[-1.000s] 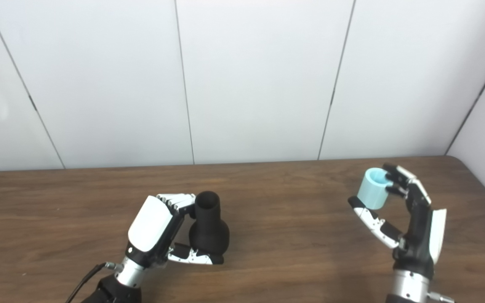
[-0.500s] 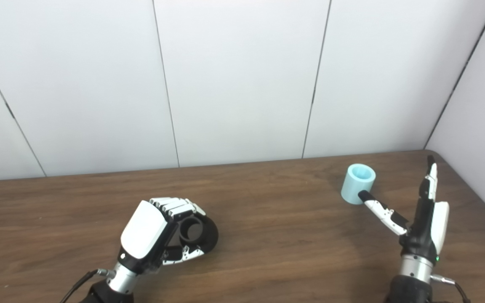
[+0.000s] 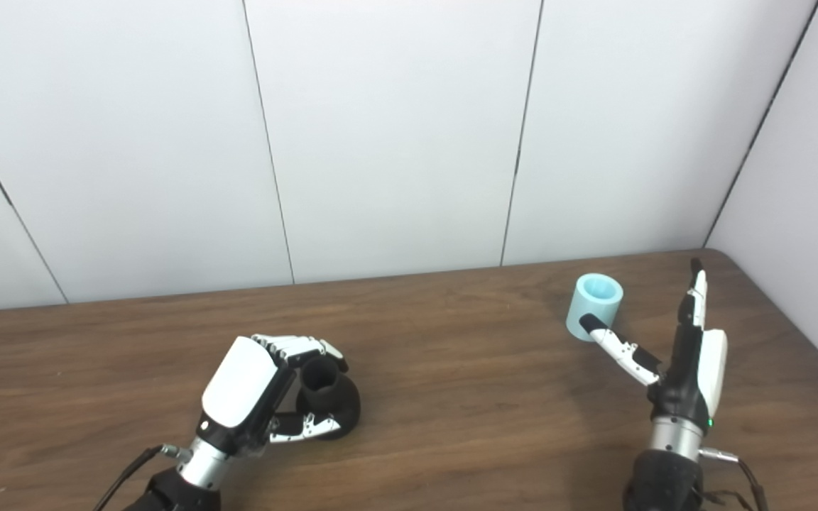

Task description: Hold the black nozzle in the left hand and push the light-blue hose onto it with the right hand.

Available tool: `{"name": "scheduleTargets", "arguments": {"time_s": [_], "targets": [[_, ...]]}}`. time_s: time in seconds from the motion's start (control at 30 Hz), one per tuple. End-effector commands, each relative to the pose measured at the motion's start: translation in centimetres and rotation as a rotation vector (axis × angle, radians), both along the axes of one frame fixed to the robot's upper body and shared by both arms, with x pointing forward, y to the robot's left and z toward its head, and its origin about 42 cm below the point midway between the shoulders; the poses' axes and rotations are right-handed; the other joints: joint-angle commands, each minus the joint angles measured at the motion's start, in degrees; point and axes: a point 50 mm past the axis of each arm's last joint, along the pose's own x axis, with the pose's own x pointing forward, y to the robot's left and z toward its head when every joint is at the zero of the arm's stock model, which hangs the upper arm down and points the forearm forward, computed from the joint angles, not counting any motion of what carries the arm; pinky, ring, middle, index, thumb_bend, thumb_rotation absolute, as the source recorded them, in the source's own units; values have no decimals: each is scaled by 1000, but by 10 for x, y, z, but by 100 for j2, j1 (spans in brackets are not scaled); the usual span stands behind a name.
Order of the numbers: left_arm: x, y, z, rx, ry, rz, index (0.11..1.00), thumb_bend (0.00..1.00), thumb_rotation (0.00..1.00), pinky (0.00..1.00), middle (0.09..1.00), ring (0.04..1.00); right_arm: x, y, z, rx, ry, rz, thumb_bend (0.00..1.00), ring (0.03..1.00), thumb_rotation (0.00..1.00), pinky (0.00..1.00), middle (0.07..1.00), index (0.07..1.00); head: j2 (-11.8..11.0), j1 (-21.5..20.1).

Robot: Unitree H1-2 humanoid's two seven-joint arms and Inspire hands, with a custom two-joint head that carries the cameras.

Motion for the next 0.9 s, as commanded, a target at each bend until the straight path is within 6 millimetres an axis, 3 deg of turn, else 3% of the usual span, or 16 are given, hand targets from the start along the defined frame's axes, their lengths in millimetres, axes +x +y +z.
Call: {"name": "scheduleTargets", "arguments": {"time_s": [0.0,0.1,0.3,0.6,0.7,0.87], "targets": [[-56,16,-91,74,306,37,481,522,0,91,472,141,8,3,29,-43,-75,21,907,979,468,918,1000,1000,9,-20],[-55,17,-93,87,354,33,481,524,0,86,471,131,8,6,30,-29,-47,45,882,961,452,896,986,1000,15,-58],[-53,19,-95,121,439,35,480,524,0,88,472,136,9,11,31,-34,52,56,934,900,457,786,935,971,22,-132],[-51,22,-97,142,528,18,480,523,0,137,472,196,15,12,28,-2,132,65,952,918,424,816,949,980,19,-157],[-50,22,-98,160,563,21,501,514,0,170,399,235,18,10,27,-2,139,70,958,920,407,820,947,974,9,-168],[-50,22,-99,184,589,23,510,515,0,205,405,275,20,9,29,2,135,76,963,917,397,823,946,970,9,-168]]}}
